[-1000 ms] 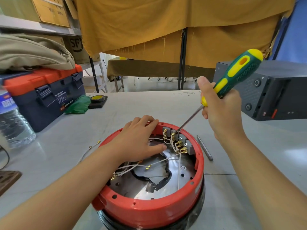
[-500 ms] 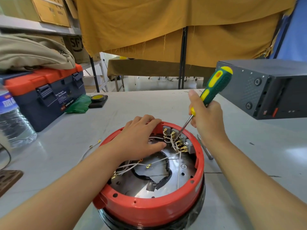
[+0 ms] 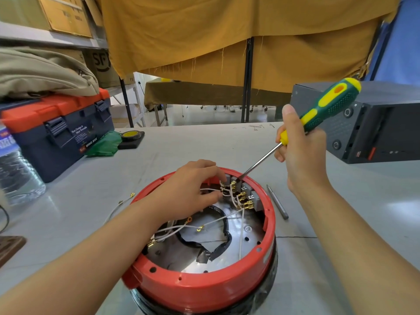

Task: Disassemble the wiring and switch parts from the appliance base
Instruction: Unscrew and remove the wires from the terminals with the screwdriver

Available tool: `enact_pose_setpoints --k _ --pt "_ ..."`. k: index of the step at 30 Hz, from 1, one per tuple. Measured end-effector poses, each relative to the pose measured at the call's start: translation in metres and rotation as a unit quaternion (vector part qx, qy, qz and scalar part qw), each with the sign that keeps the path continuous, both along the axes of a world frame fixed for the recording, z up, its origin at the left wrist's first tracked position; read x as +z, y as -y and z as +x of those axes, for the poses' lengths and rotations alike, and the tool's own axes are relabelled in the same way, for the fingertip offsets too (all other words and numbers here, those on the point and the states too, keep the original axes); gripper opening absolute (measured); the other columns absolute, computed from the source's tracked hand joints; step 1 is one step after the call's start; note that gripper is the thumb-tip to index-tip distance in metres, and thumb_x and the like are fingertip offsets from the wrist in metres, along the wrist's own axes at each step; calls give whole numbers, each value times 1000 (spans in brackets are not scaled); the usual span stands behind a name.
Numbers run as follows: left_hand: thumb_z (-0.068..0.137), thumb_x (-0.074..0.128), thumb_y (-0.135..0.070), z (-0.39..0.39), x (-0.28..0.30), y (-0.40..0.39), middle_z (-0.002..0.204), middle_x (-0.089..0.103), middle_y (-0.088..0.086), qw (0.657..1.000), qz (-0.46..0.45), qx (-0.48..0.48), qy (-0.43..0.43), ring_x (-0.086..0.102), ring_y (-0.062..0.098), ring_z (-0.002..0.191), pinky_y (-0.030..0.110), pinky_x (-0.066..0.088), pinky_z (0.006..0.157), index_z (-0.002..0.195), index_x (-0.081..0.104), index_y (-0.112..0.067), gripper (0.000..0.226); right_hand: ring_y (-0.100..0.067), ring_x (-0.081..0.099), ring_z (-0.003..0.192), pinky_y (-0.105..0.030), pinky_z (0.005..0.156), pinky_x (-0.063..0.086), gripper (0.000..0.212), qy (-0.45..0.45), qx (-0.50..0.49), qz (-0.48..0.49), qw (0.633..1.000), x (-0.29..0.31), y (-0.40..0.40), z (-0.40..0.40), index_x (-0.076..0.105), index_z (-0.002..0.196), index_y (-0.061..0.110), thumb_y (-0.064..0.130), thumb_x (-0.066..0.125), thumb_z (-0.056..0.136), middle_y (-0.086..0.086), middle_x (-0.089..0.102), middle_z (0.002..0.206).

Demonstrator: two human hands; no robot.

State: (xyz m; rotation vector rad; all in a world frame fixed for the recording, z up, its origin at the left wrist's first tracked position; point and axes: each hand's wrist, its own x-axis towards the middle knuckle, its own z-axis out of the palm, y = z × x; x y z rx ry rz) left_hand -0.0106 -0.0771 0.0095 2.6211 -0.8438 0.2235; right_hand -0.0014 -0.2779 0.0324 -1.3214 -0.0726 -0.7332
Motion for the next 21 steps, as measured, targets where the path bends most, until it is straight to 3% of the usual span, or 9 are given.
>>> enact_pose_setpoints --k 10,14,21 --pt "91 55 -31 -2 2 3 142 43 -3 1000 20 12 4 39 13 127 22 29 99 112 62 -37 23 -6 40 42 -26 48 34 40 46 8 -67 997 2 -3 -5 47 53 21 41 58 86 10 45 44" --pt "92 54 -31 -3 2 4 143 42 -2 999 27 16 10 38 14 129 23 28 102 113 62 -37 23 -5 41 43 -22 49 33 38 58 22 -79 995 2 -5 -6 46 53 21 40 57 84 11 43 44" --pt "95 52 -28 -3 3 6 142 45 1 1000 14 16 16 38 16 130 26 29 104 109 65 -33 21 -4 37 39 -19 40 32 38 3 25 10 1000 -2 1 2 47 58 19 34 57 92 10 45 47"
